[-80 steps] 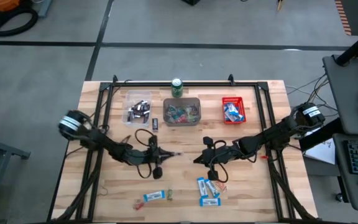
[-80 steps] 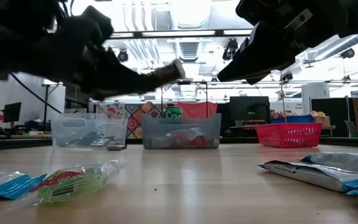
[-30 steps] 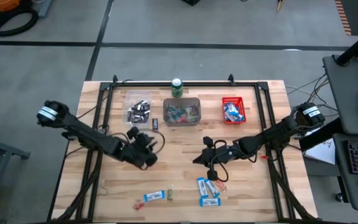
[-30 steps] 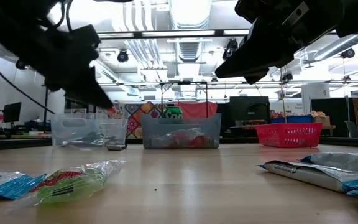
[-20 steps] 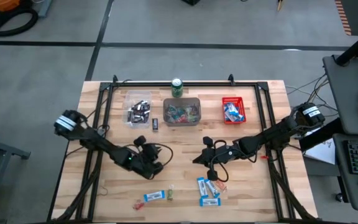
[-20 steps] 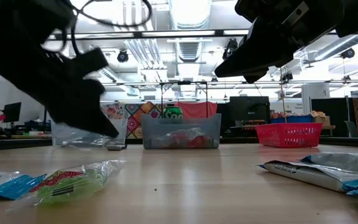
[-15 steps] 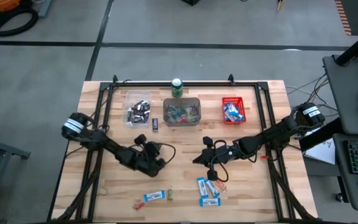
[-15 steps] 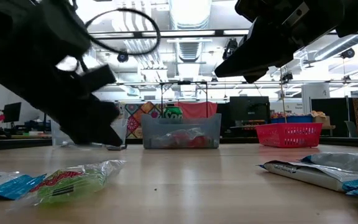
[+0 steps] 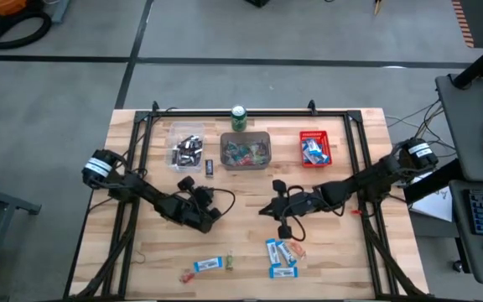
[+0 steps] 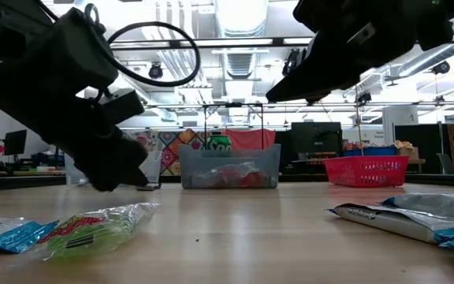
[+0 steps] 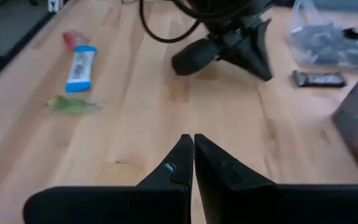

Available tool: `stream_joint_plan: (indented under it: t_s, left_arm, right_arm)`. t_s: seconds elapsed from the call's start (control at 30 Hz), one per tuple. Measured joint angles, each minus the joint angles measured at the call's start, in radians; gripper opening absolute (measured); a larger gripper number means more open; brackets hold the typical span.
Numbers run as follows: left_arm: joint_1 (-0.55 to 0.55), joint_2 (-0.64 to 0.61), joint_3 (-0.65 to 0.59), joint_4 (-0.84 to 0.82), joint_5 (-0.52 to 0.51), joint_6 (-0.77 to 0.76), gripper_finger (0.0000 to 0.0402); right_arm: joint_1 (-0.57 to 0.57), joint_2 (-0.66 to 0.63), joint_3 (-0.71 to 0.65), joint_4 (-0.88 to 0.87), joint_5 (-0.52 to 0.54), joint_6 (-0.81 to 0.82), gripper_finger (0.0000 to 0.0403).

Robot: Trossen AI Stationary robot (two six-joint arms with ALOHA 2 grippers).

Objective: Organize candy in baskets
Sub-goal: Put the brown chocolate bar into the transparent bin

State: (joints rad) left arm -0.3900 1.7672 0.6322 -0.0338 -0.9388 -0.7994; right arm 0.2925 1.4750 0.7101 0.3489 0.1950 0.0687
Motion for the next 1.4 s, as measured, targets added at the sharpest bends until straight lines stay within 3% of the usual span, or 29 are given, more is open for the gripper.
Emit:
stream_joint_plan:
  t_s: [0.13, 0.27, 0.43, 0.53, 0.7, 0.8, 0.87, 1.03, 1.4]
  left_arm:
    - [0.002, -0.017, 0.005, 0.006, 0.109, 0.121, 0.0000]
    - [-0.003, -0.043, -0.004, 0.005, 0.139, 0.137, 0.0000]
    - [-0.018, -0.120, -0.033, 0.005, 0.144, 0.181, 0.0000]
    - [-0.022, -0.191, -0.058, 0.010, 0.197, 0.233, 0.0000]
    - [-0.022, -0.298, -0.153, 0.173, 0.320, 0.312, 0.0000]
    - [-0.022, -0.327, -0.226, 0.318, 0.328, 0.323, 0.0000]
    - [-0.021, -0.324, -0.265, 0.392, 0.296, 0.319, 0.0000]
    - [-0.020, -0.269, -0.293, 0.504, 0.078, 0.283, 0.0000]
    - [0.025, -0.049, -0.221, 0.505, -0.121, 0.211, 0.0000]
  right_arm:
    - [-0.048, 0.000, -0.001, 0.000, 0.000, -0.123, 0.0009]
    - [-0.110, 0.000, -0.002, 0.001, -0.005, -0.166, 0.0009]
    - [-0.160, 0.000, -0.005, 0.000, -0.109, -0.172, 0.0009]
    - [-0.168, 0.000, -0.005, 0.000, -0.152, -0.181, 0.0009]
    - [-0.177, 0.000, -0.005, 0.001, -0.151, -0.195, 0.0009]
    - [-0.182, 0.000, -0.005, 0.009, -0.150, -0.197, 0.0009]
    - [-0.182, 0.000, -0.005, 0.009, -0.150, -0.190, 0.0009]
    - [-0.183, 0.000, -0.005, 0.009, -0.150, -0.172, 0.0009]
    - [-0.184, 0.000, -0.005, 0.008, -0.143, -0.147, 0.0009]
